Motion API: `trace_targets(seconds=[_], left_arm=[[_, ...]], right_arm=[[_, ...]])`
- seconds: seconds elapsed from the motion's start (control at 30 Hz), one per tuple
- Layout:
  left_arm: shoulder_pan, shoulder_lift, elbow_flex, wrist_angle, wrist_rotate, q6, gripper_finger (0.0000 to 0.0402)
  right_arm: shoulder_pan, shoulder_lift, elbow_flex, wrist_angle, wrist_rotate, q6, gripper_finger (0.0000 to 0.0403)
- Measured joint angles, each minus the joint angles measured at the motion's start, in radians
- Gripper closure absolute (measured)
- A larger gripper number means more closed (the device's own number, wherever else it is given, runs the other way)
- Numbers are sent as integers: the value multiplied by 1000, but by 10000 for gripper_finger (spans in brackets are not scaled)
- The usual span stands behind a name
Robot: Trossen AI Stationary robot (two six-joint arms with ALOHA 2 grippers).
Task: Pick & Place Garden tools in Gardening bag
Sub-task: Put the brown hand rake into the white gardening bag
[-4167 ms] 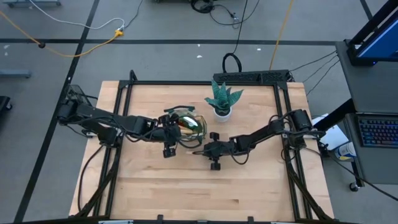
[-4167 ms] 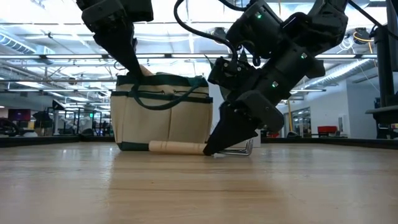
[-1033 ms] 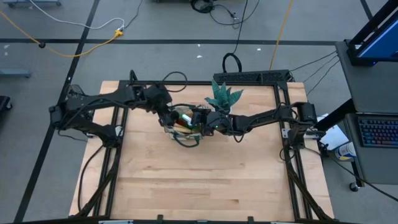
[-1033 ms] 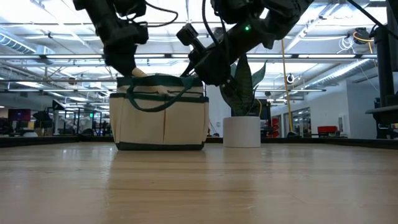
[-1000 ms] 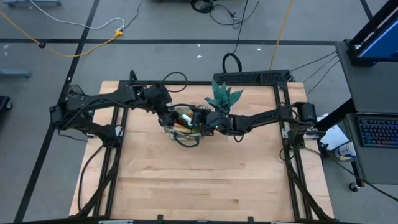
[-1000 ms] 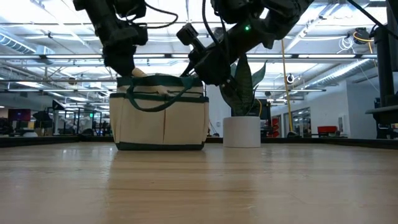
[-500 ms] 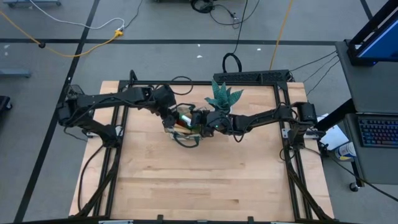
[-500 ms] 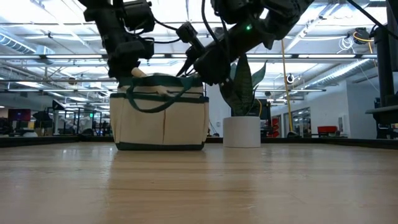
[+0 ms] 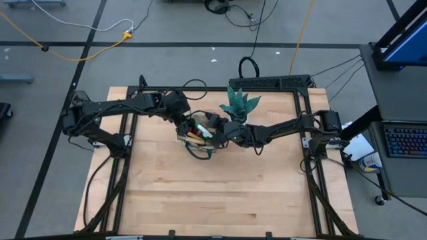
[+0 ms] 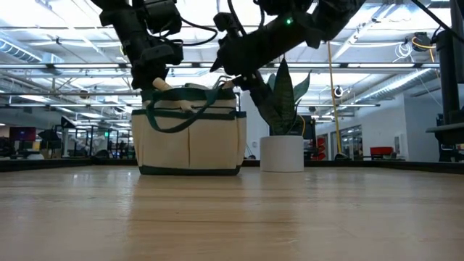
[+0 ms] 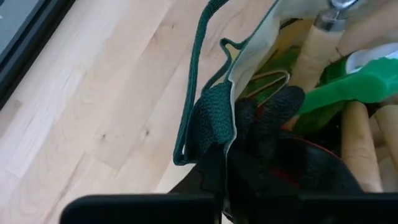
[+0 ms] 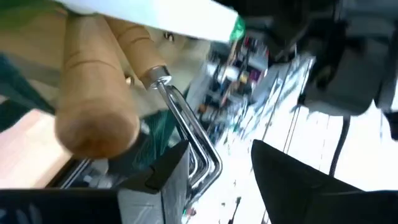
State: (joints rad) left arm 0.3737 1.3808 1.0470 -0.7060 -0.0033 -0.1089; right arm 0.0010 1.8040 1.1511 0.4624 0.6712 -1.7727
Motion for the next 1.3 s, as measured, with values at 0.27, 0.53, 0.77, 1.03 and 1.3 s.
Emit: trace_targets(seconds=[0.27,0.53,0.77,1.03,1.3], left_arm=[[0,0,0,1,-22,2,390],[0,0,0,3,-43,-6,384],[-17,-1,0,16,-43,-14,396],[-47,-1,0,54,-42,-25,397],[-69,-1,0,47,-24,-17,356]], right_arm=[[59,-19,-35,3,167,133,241],[82,-29,-67,1,185,244,259],[51,-93,-67,-59,63,516,261],[-1,-92,-68,-214,-12,717,261],[-1,-108,-68,-279,-21,835,261]])
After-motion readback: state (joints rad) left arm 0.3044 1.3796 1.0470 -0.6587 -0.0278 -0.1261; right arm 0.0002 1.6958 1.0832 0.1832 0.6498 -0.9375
